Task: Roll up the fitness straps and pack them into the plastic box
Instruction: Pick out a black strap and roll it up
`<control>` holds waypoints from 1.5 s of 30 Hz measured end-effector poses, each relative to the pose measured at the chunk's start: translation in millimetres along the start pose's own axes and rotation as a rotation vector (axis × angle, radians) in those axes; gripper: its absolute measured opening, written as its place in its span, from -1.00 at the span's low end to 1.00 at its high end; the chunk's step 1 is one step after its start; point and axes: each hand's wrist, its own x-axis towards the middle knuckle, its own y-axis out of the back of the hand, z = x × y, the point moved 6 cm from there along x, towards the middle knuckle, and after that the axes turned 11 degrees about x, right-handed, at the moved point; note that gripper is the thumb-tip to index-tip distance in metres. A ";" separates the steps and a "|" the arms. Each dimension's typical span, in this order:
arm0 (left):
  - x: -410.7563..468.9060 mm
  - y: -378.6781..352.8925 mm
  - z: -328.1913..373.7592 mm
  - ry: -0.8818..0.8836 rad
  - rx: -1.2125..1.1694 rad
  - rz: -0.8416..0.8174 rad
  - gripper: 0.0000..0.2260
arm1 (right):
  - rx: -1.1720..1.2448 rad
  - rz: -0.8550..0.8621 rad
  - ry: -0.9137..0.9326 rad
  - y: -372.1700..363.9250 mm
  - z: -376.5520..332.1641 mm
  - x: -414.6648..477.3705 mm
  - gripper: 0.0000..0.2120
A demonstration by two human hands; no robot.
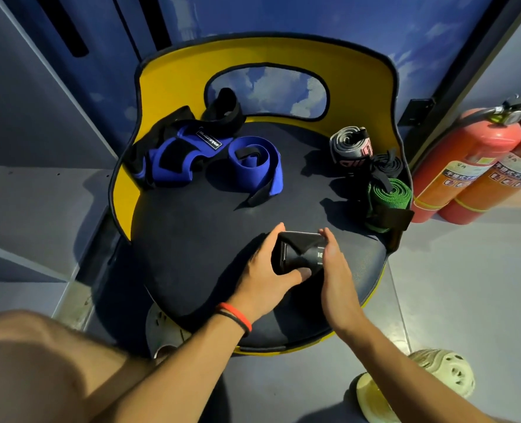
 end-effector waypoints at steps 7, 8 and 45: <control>-1.1 0.1 -1.2 -0.021 0.019 0.011 -0.19 | -0.289 -0.092 0.153 -7.1 -19.0 -7.6 -0.15; -0.8 -0.1 -1.2 -0.035 0.034 0.010 -0.20 | -0.311 -0.101 0.166 -7.2 -17.2 -7.7 -0.15; 28.0 27.9 15.3 0.027 -0.165 0.016 -0.46 | -0.800 -0.168 0.509 23.9 -113.9 44.0 -0.26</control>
